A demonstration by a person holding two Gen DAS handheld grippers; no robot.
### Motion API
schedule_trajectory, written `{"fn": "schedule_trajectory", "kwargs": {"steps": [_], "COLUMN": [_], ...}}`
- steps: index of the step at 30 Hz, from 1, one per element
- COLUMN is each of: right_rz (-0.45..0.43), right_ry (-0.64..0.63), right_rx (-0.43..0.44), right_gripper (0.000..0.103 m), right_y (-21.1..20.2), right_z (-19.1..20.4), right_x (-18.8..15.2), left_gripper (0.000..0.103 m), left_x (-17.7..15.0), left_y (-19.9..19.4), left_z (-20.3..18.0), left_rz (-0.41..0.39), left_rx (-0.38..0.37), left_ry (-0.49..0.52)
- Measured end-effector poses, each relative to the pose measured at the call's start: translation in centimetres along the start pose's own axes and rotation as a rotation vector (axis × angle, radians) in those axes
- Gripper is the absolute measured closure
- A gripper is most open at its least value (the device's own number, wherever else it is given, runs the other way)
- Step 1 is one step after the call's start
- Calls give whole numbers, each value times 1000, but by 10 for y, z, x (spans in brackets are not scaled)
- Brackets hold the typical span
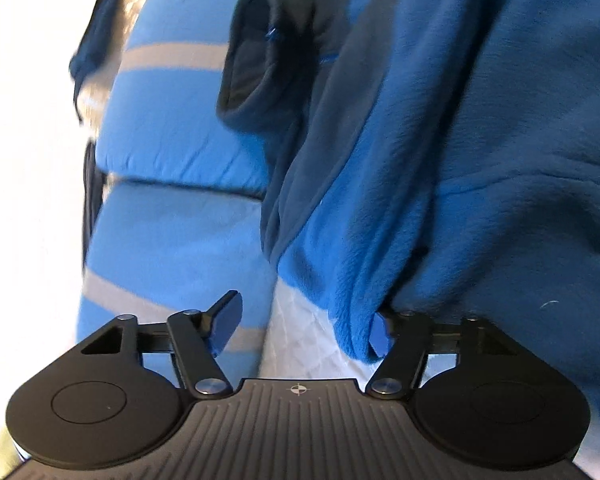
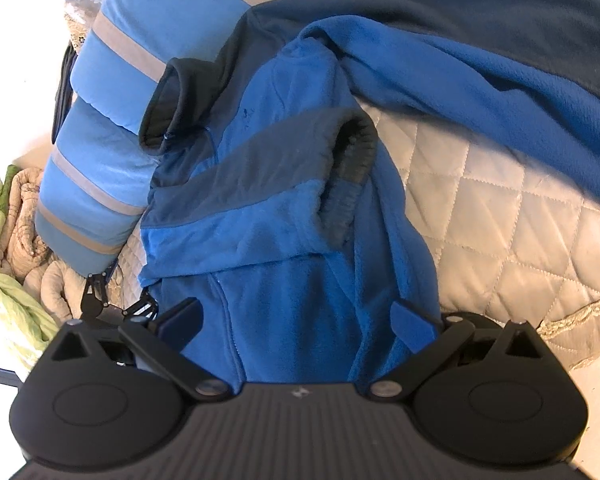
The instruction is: Fold clothes
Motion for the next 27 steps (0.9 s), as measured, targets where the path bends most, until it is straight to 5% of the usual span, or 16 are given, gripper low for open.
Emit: {"fn": "schedule_trajectory", "kwargs": {"steps": [1, 2, 3, 15, 18, 23, 27], "right_rz": [2, 3, 5, 12, 13, 7, -27], "right_ry": [1, 2, 4, 4, 0, -13, -42], "right_rx": [-1, -2, -4, -8, -9, -6, 23], "right_gripper": [0, 0, 0, 0, 0, 0, 2], "right_y": [1, 2, 3, 4, 5, 6, 7], "right_z": [0, -1, -1, -2, -3, -2, 0], "right_x": [0, -1, -1, -2, -3, 0, 11], "left_gripper": [59, 84, 96, 95, 92, 43, 27], "left_x": [2, 3, 4, -21, -19, -29, -42], "left_y": [0, 0, 2, 7, 1, -14, -30], "left_z": [-4, -7, -10, -19, -18, -7, 14], "left_rz": [-11, -21, -19, 44, 31, 29, 36], "left_rx": [6, 7, 4, -36, -20, 14, -51], "left_ry": [29, 56, 63, -117, -123, -144, -245]}}
Point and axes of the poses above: each gripper's, at about its wrist camera, not at the fingertips, and y roughly the way its jaws point, z to its left, x to its top, the point moved 5 cm from there along y, roughly the way its jaws point, and after that the axes turned 11 degrees about y, right-handed, at the moved point
